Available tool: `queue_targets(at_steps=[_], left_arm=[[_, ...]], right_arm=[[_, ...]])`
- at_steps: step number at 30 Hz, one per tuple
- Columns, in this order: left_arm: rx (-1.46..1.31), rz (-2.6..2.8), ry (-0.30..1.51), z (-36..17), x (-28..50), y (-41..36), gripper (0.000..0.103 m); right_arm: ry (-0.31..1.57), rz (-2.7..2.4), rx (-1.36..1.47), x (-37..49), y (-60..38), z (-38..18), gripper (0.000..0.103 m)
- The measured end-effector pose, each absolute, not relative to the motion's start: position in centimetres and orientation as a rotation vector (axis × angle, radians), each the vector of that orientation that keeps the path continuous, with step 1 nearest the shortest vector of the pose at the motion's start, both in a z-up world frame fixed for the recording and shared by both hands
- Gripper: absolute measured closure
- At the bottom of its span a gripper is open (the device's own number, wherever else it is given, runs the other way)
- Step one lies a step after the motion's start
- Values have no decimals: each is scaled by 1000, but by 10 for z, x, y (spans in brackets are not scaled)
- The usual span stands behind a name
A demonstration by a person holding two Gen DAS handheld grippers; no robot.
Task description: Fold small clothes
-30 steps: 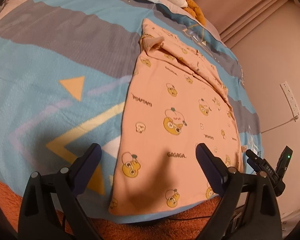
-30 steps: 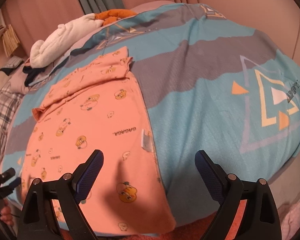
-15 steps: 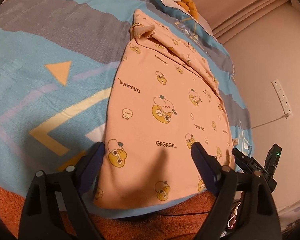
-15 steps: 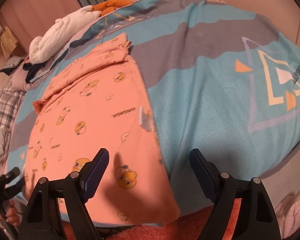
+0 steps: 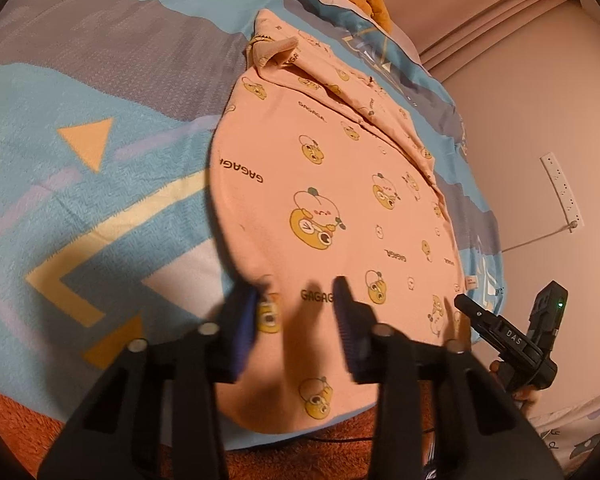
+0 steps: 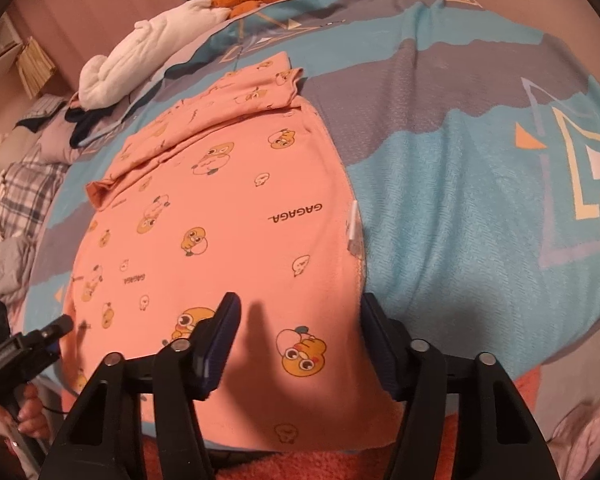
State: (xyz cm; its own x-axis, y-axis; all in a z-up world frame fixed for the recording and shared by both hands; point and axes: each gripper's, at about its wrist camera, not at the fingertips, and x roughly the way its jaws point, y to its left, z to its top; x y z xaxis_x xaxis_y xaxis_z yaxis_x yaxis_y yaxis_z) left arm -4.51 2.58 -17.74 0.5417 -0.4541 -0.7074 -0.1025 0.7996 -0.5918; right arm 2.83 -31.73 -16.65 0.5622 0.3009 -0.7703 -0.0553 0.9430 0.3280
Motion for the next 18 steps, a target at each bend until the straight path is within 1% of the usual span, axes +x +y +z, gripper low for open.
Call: queue_targets(at_steps=[2,5,6,11,13,14,16,18], left_arm=[[-617,-227,988,-177,-45,26,85],[-611,-214,989,-178,-44,27,93],[-608,-209,988,-178,-44,28,95],[-591,-197,979,-175,-45,26,95],[-584,-192,975,-174,-45,25,95],[-581,-187,972,-173,-45,25,96],[-580,-187,960,-169,-45,24,97],[-583,-194,941,-164,-47,24,97]], right_arm=[[954,206,269,28,-316,-166,45],[951,203,257,27,-315,-166,48],[951,201,255,28,-316,-166,51],[949,185,243,28,-317,-166,64],[947,182,233,27,-317,-166,71],[946,183,233,27,-317,-166,72],[945,183,233,27,-317,-165,82],[943,178,235,27,-317,-164,87]])
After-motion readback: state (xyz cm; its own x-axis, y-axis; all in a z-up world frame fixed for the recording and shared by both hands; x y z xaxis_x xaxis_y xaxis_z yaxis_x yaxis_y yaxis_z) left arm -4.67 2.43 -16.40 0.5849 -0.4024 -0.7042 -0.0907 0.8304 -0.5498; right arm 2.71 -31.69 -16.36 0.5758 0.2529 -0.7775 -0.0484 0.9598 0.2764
